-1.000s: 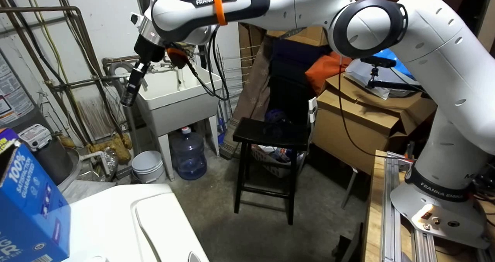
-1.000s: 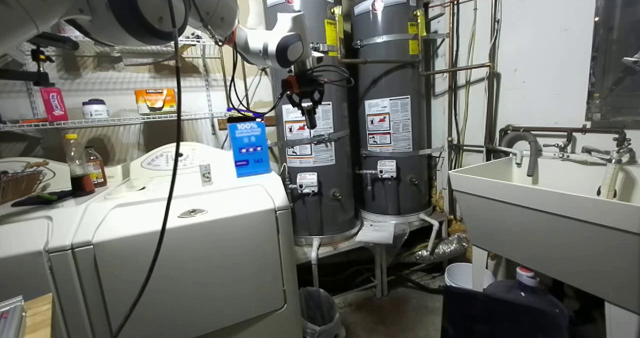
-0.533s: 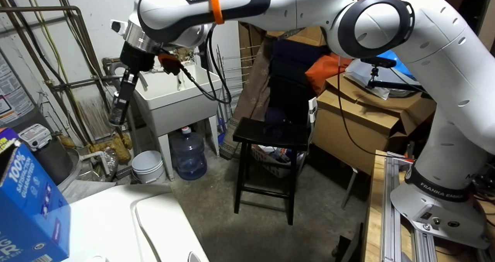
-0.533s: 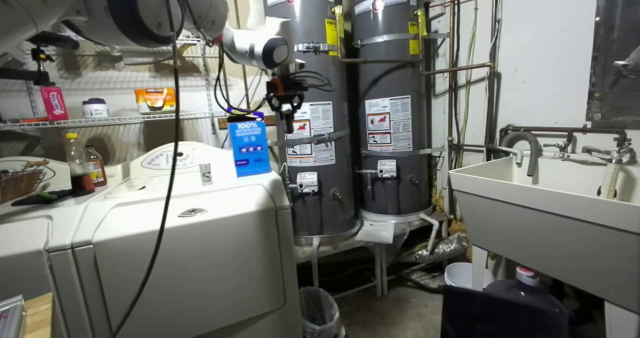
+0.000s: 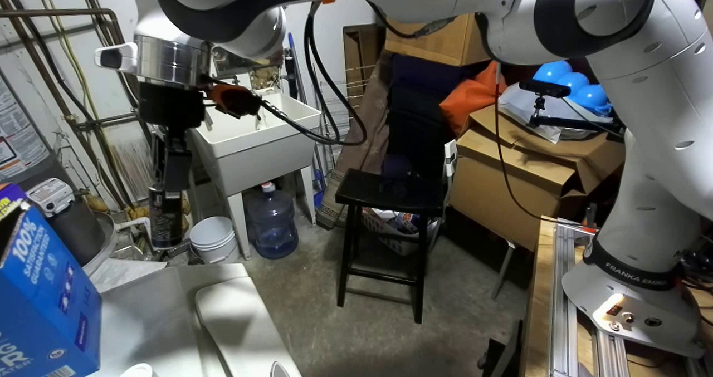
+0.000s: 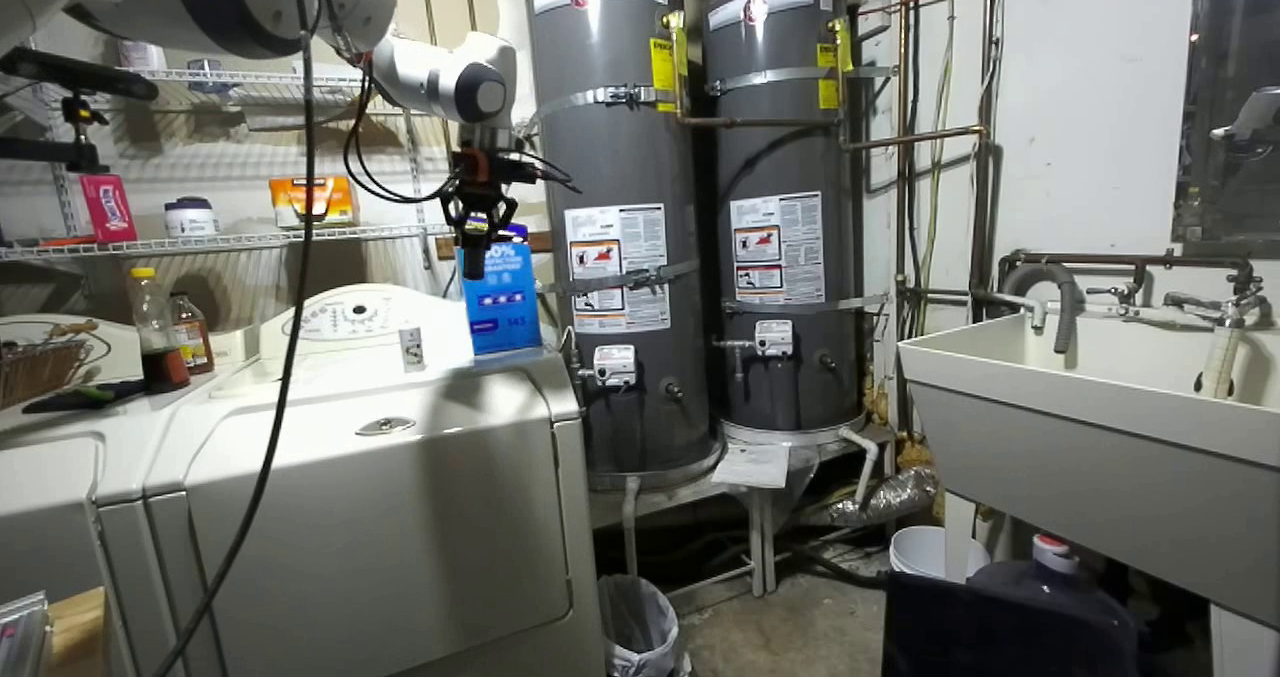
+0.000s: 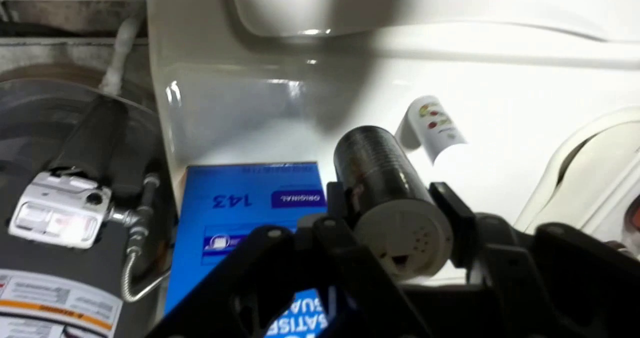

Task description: Pick up the black container from the table and put it on the washing machine on the right.

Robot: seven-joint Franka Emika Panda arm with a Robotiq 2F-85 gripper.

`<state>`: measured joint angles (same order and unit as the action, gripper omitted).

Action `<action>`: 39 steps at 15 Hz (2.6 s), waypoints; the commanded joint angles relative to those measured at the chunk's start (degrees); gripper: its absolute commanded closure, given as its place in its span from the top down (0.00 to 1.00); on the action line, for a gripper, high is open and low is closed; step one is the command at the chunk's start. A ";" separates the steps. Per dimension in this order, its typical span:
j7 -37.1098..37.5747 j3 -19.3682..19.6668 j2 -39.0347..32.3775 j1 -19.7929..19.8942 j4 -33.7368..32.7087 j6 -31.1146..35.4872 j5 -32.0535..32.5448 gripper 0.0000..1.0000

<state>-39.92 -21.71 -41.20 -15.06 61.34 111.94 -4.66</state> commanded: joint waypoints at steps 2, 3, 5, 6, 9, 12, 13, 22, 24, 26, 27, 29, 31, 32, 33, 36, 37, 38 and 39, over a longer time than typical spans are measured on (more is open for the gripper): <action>2.54 3.63 2.88 -3.17 5.66 0.18 8.02 0.20; 3.57 4.49 2.03 -4.52 4.83 1.01 10.61 0.20; 5.08 6.30 0.36 -7.63 1.81 -1.00 15.83 0.20; 4.92 6.66 -0.06 -8.73 1.23 0.24 17.63 0.20; 3.66 5.56 0.89 -7.73 3.36 2.24 15.77 0.45; 3.27 5.59 0.31 -8.33 2.64 2.96 16.22 0.20; 3.64 5.67 -1.11 -8.86 1.33 3.30 16.41 0.20; 0.96 6.26 -13.37 -14.03 -11.97 6.34 16.97 0.20; -0.44 5.61 -16.35 -14.82 -16.09 5.29 16.66 0.20; -2.16 4.85 -18.87 -15.46 -19.18 4.73 15.88 0.20; -3.01 4.24 -20.05 -15.63 -20.60 3.78 15.25 0.20; -3.39 3.48 -21.93 -16.13 -22.76 1.99 14.64 0.20; -2.44 3.09 -23.20 -16.72 -24.41 -1.07 14.67 0.20; -1.67 3.52 -23.24 -17.27 -24.93 -4.41 15.22 0.20; -1.95 5.19 -22.47 -18.03 -23.81 -5.47 14.10 0.20; -2.44 5.72 -23.41 -19.04 -25.86 -9.66 13.71 0.20; -2.72 5.95 -23.80 -19.45 -26.56 -10.02 13.83 0.20; -2.66 6.33 -24.07 -19.92 -27.18 -10.05 14.15 0.20; -2.65 6.60 -24.14 -20.17 -27.55 -10.50 14.23 0.20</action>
<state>-41.29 -16.78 -62.87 -33.42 39.05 104.14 10.62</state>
